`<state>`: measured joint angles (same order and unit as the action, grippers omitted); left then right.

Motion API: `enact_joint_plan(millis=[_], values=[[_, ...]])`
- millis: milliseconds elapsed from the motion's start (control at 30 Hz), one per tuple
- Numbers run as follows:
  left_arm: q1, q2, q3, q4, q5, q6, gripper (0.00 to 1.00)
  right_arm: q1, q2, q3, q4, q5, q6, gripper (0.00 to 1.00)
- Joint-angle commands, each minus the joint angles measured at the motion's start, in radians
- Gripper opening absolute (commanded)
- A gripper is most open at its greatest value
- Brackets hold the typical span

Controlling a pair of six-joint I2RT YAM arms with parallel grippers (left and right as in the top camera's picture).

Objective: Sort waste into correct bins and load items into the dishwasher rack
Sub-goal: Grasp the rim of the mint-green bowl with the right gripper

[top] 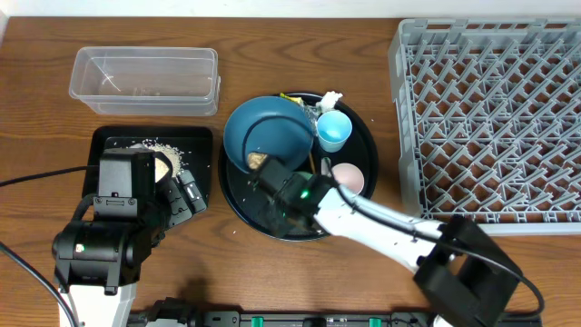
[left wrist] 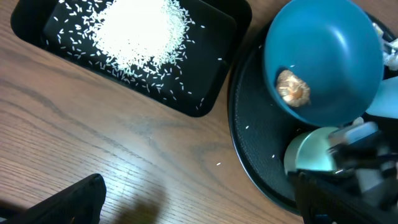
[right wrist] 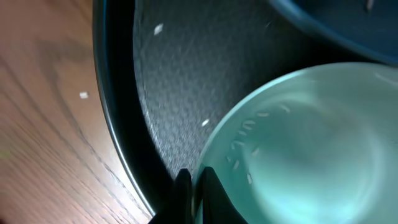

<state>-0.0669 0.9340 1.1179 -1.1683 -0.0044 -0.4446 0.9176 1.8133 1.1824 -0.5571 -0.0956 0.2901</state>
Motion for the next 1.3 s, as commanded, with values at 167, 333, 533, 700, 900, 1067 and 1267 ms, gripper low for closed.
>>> enact_joint_plan(millis=[167,333,533,700,900,1067,1267], values=[[0.005,-0.001,0.01,-0.002,-0.011,0.005,0.98,-0.132,-0.217,0.004,0.103,-0.227,0.013,0.01],[0.005,-0.001,0.01,-0.002,-0.011,0.005,0.98,-0.204,-0.388,0.005,0.117,-0.32,0.013,0.01],[0.005,-0.001,0.01,-0.002,-0.011,0.005,0.98,-0.316,-0.556,0.005,0.067,-0.365,0.012,0.01],[0.005,-0.001,0.01,-0.002,-0.011,0.005,0.98,-0.443,-0.647,0.005,0.003,-0.4,-0.021,0.01],[0.005,-0.001,0.01,-0.002,-0.011,0.005,0.98,-0.46,-0.647,0.005,-0.078,-0.41,-0.045,0.1],[0.005,-0.001,0.01,-0.002,-0.011,0.005,0.98,-0.375,-0.566,0.005,-0.114,-0.395,-0.09,0.4],[0.005,-0.001,0.01,-0.002,-0.011,0.005,0.98,-0.222,-0.381,0.005,-0.129,-0.289,-0.131,0.53]])
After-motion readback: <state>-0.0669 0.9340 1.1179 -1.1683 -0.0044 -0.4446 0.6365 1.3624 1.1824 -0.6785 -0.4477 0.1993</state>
